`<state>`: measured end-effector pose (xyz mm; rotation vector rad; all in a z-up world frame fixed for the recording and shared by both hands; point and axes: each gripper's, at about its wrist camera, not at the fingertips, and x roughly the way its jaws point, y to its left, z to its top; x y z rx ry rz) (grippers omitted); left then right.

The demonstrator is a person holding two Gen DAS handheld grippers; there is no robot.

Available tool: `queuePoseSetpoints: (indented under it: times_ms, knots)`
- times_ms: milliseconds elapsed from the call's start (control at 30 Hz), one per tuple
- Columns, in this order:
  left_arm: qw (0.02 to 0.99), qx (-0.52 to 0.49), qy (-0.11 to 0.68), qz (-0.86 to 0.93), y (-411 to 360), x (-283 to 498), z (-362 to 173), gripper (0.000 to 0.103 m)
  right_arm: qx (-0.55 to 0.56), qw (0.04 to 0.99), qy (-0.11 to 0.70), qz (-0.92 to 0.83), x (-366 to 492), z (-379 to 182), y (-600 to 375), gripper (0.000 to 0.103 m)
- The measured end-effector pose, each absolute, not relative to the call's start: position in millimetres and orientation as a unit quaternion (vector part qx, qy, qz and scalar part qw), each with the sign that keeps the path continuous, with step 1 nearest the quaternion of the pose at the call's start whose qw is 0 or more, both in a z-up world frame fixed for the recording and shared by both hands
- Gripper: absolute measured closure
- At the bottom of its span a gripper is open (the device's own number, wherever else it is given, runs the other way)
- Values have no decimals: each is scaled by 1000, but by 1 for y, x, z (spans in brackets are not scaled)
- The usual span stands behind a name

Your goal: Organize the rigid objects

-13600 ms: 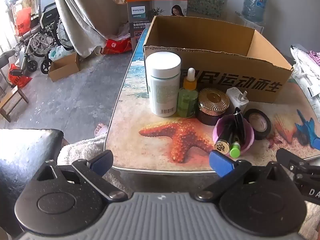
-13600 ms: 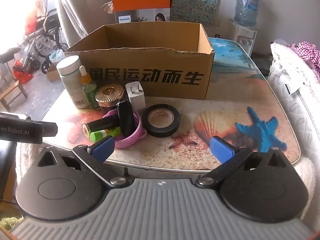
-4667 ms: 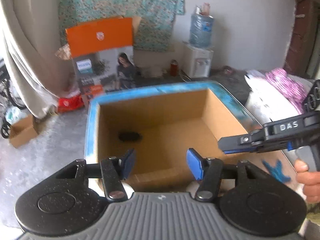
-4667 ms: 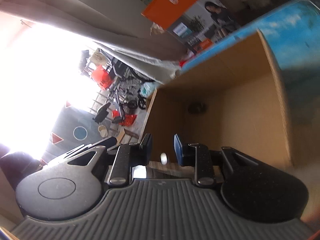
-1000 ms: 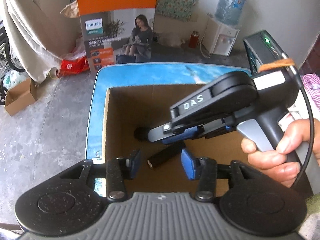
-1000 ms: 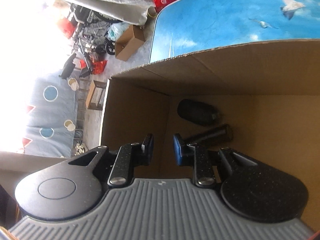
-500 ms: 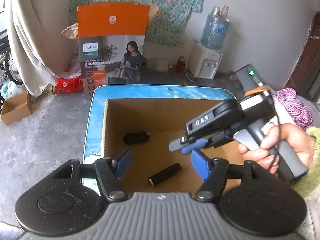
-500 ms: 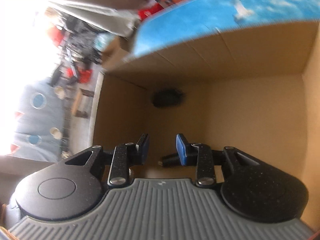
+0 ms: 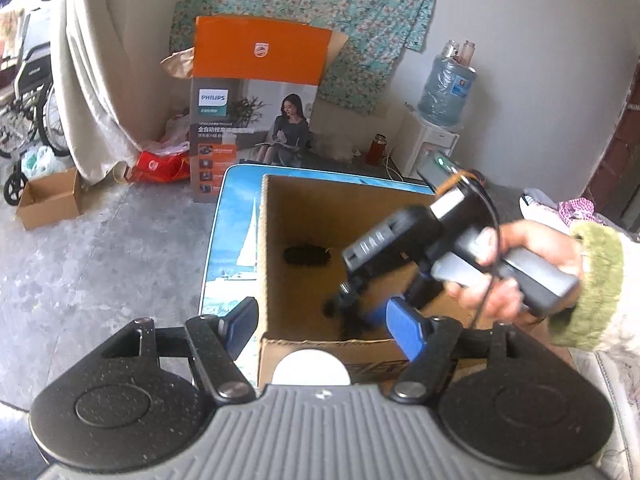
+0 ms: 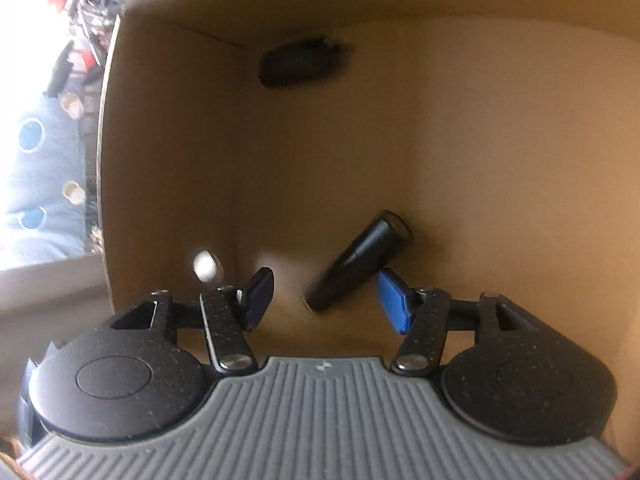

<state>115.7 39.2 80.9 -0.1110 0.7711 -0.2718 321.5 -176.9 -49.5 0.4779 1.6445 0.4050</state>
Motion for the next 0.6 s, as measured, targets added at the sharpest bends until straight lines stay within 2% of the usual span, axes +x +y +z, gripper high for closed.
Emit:
queuePoseSetpoints:
  times_ms: [300,600]
  knots:
    - [920,-72,366,-119,57,111,77,31,240,674,664,218,333,-24,-154,42]
    - [921,-65,362,-128,55,98,73,29,233,664,681,203,321,-18,-162,40]
